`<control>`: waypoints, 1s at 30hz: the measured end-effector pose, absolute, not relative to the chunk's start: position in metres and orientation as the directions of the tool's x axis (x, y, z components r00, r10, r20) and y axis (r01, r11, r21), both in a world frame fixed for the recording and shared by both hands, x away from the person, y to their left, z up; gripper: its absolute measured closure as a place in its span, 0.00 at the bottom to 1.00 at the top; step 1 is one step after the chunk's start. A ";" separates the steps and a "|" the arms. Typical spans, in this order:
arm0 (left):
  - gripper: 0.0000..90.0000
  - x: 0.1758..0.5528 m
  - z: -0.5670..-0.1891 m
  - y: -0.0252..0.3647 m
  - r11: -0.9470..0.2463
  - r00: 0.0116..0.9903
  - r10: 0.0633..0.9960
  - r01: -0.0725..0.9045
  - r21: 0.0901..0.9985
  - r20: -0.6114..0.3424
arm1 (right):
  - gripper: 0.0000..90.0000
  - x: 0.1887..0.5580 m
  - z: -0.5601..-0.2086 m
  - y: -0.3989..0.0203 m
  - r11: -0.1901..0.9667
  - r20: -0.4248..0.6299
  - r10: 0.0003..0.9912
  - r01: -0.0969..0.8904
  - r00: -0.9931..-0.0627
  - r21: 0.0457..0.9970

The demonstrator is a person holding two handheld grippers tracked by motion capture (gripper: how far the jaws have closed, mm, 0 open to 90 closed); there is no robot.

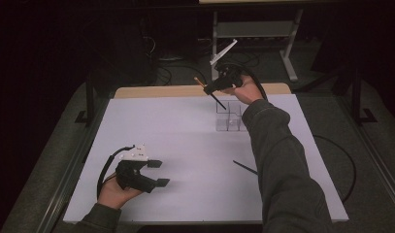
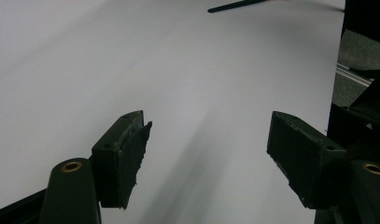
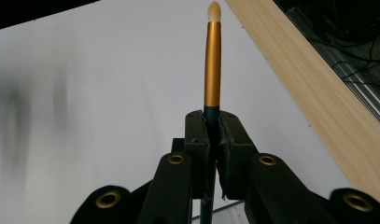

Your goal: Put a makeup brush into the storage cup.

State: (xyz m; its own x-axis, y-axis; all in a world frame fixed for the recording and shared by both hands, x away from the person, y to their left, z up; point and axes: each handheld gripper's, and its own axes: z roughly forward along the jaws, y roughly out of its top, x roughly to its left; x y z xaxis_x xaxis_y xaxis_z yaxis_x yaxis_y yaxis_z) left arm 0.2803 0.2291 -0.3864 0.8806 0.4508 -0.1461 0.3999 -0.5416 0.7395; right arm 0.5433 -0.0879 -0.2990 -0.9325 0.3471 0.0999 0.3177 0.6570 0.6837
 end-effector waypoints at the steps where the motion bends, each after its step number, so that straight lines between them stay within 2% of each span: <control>1: 0.30 0.280 -0.386 0.229 -0.542 0.880 0.451 0.401 0.739 -0.147 | 0.92 0.544 -0.300 -0.088 0.656 0.104 0.355 0.327 -0.929 0.681; 30: 0.30 0.278 -0.384 0.232 -0.544 0.887 0.439 0.387 0.745 -0.140 | 0.91 0.540 -0.313 -0.100 0.626 0.130 0.392 0.367 -0.911 0.687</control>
State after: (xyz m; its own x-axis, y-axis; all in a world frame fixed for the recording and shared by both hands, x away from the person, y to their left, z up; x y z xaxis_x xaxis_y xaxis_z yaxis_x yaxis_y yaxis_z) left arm 0.2783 0.2318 -0.3837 0.8874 0.4393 -0.1402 0.3868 -0.5437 0.7448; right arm 0.5395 -0.0995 -0.3127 -0.9109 0.3916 0.1301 0.3675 0.6264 0.6874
